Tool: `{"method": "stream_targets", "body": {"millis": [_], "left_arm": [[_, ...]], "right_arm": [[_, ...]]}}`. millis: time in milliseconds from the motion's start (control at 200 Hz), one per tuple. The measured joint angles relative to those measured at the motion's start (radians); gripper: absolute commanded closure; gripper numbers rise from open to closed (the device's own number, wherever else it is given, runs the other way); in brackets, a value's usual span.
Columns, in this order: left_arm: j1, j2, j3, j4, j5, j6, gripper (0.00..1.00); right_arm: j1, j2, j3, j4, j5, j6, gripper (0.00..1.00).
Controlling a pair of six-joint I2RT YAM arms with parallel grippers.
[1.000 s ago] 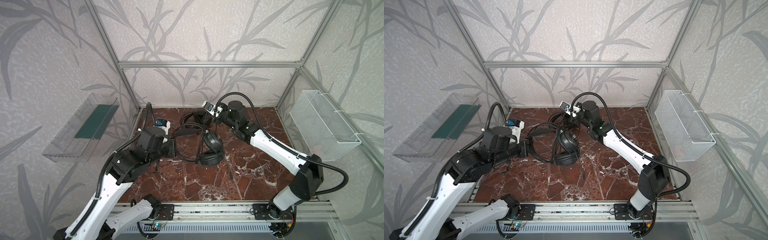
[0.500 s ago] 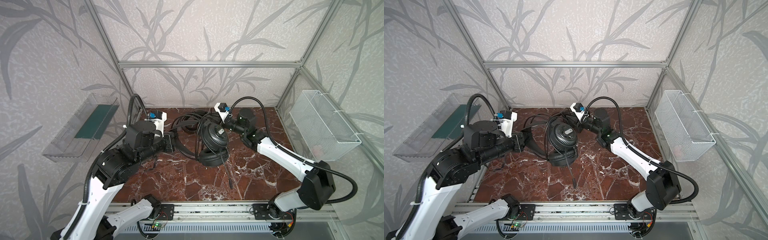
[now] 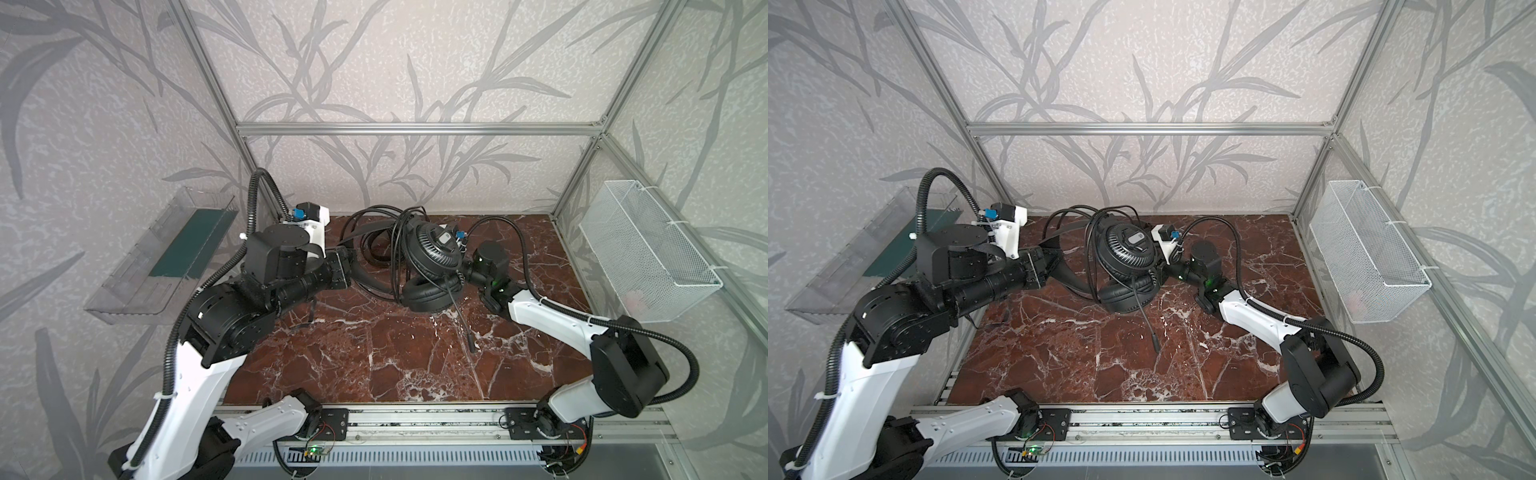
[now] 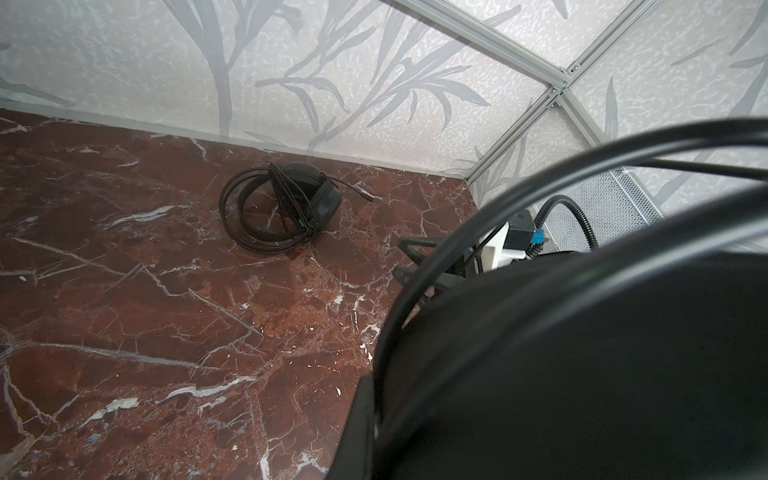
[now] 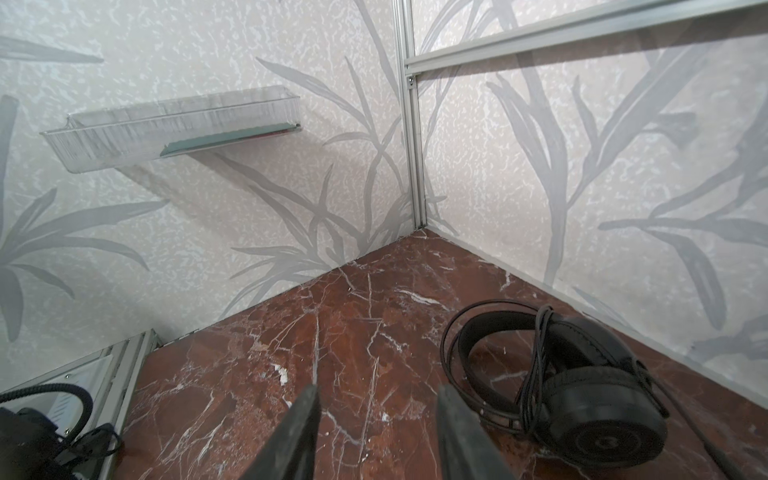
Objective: Wrap the headphones
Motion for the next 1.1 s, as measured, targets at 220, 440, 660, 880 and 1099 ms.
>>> {"method": "stream_targets", "body": {"millis": [220,440,660,880,1099], "left_arm": [[0.0,0.016,0.014,-0.018,-0.029,0.0,1.0],[0.0,0.037,0.023,-0.04,-0.042,0.0,1.0],[0.0,0.046,0.038,-0.05,-0.049,0.0,1.0],[0.0,0.047,0.048,-0.052,-0.055,0.0,1.0],[0.0,0.048,0.054,-0.052,-0.07,-0.001,1.0]], "right_arm": [[0.031,-0.084,-0.093,0.018,0.029,0.019,0.39],[0.069,-0.178,-0.138,0.019,0.064,0.038,0.36],[0.075,-0.15,-0.135,0.017,0.071,0.067,0.41],[0.092,-0.035,-0.111,0.017,0.101,0.087,0.55],[0.097,0.004,-0.111,0.028,0.166,0.085,1.0]]}}
